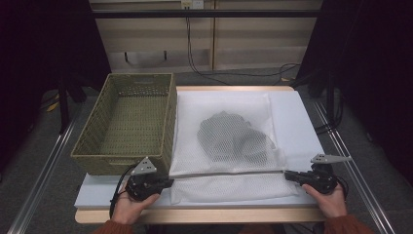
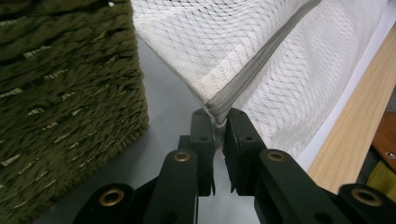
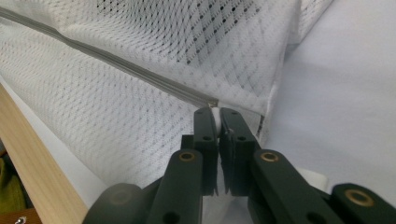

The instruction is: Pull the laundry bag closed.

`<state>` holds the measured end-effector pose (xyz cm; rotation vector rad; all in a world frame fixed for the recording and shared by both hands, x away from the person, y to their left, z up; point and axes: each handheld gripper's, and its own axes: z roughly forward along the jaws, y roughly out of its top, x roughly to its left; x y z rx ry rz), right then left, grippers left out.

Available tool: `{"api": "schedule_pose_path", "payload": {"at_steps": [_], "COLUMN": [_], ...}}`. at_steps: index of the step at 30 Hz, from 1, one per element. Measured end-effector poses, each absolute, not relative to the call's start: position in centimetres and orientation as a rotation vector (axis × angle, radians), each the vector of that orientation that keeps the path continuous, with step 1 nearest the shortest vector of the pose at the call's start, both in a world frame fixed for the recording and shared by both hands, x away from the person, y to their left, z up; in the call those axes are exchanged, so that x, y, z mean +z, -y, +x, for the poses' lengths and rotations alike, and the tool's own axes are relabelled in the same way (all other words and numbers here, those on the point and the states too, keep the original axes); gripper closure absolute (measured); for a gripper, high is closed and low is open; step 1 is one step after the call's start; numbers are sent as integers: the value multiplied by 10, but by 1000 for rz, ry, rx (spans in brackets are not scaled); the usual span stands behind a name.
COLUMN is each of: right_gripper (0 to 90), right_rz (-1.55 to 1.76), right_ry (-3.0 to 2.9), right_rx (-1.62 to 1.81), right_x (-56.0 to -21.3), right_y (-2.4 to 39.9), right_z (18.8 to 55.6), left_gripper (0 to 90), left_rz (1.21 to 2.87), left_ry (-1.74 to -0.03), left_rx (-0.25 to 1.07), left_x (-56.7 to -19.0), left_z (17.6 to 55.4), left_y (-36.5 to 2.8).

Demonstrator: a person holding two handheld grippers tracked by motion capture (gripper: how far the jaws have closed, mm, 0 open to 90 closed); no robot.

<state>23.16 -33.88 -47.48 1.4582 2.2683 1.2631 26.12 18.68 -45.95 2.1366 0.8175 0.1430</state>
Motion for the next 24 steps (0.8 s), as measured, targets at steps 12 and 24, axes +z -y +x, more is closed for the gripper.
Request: {"api": "schedule_pose_path", "payload": {"at_steps": [12, 24], "right_gripper": [430, 215], "right_rz": [1462, 1428], "right_ry": [-2205, -2117], "right_rx": [1239, 1319], "right_x": [-474, -467], "right_y": [336, 337], "right_z": [234, 232], "left_gripper": [408, 204], "left_rz": [2100, 2076], "left_ry": [-864, -863], "left_rx": [176, 230], "left_x": [-459, -454], "left_z": [263, 259], "left_y": [-188, -187]}}
